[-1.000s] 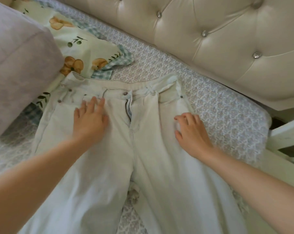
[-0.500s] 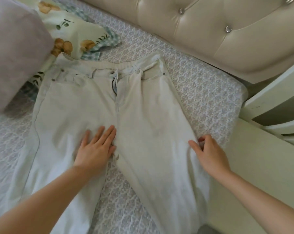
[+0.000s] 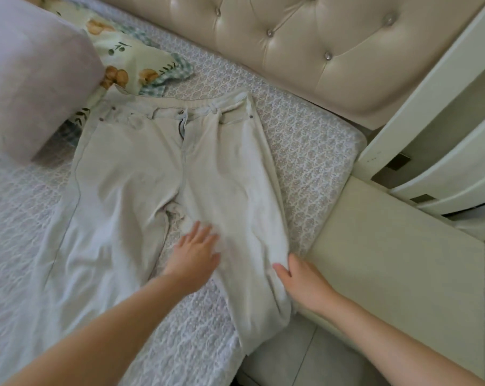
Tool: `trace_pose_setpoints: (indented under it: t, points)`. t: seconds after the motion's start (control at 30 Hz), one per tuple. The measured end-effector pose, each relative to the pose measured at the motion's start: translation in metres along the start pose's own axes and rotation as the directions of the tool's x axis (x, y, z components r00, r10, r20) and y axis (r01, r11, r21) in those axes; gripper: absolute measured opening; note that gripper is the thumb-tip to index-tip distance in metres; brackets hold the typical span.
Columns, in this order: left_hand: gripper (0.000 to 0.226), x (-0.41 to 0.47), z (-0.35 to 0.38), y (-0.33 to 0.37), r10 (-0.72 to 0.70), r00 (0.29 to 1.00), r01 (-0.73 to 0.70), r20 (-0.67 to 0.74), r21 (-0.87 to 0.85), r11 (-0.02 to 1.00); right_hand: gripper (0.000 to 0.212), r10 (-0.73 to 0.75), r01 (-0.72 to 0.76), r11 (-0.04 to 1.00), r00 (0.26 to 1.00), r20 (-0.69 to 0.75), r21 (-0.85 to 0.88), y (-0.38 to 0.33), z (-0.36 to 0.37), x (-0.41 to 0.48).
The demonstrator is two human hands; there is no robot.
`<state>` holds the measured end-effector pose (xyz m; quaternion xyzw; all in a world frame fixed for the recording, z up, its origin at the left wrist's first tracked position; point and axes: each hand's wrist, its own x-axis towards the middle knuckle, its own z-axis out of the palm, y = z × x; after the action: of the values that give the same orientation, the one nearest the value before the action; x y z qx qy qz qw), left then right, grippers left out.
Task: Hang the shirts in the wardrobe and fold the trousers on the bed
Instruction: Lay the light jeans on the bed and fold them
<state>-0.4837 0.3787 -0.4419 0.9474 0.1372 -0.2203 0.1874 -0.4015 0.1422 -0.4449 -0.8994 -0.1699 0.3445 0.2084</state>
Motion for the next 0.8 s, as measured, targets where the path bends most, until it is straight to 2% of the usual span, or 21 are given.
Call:
trace_pose_setpoints:
  t: [0.07,0.13,0.17,0.23,0.3,0.33,0.4,0.47,0.6,0.7,0.8]
  points:
    - [0.041,-0.02,-0.004,0.037,-0.031,0.999,0.013,-0.042,-0.359,0.933,0.017,-0.154,0.154,0.987,0.988,-0.01,0.053,-0.025,-0.002,-0.017]
    - [0.042,-0.035,-0.013,0.067,-0.167,0.986,0.119,0.002,-0.708,0.696,0.014,-0.253,0.245,0.95,0.967,0.017,0.195,-0.049,-0.008,-0.031]
    - [0.045,-0.04,-0.017,0.076,-0.211,0.976,0.158,0.043,-0.811,0.564,0.019,-0.294,0.276,0.928,0.955,0.036,0.251,-0.06,-0.011,-0.038]
    - [0.053,-0.046,-0.029,0.083,-0.255,0.956,0.233,0.144,-0.903,0.361,0.023,-0.338,0.307,0.909,0.939,0.066,0.281,-0.08,-0.015,-0.047]
    - [0.056,-0.052,-0.04,0.077,-0.299,0.926,0.306,0.229,-0.92,0.244,0.026,-0.335,0.284,0.91,0.933,0.131,0.302,-0.098,-0.016,-0.052]
    - [0.05,-0.055,-0.043,0.071,-0.328,0.915,0.318,0.236,-0.921,0.225,0.026,-0.341,0.26,0.902,0.919,0.198,0.345,-0.104,-0.015,-0.054]
    - [0.027,-0.059,-0.046,0.053,-0.386,0.899,0.321,0.205,-0.91,0.263,0.025,-0.361,0.217,0.888,0.875,0.322,0.405,-0.117,-0.011,-0.058]
    - [0.016,-0.064,-0.045,0.035,-0.433,0.881,0.328,0.19,-0.905,0.271,0.029,-0.351,0.203,0.892,0.874,0.336,0.404,-0.127,-0.007,-0.057]
    - [0.023,-0.066,-0.039,0.015,-0.417,0.891,0.318,0.179,-0.902,0.293,0.02,-0.104,0.056,0.93,0.988,0.114,0.363,-0.14,-0.015,-0.013]
    - [0.025,-0.062,-0.032,0.012,-0.39,0.907,0.314,0.16,-0.874,0.371,0.016,-0.011,0.012,0.952,1.0,-0.006,0.306,-0.151,-0.027,0.027]
    - [0.007,-0.056,-0.035,0.008,-0.362,0.928,0.271,0.092,-0.833,0.483,0.021,0.009,0.012,0.981,0.994,-0.11,0.192,-0.165,-0.039,0.062]
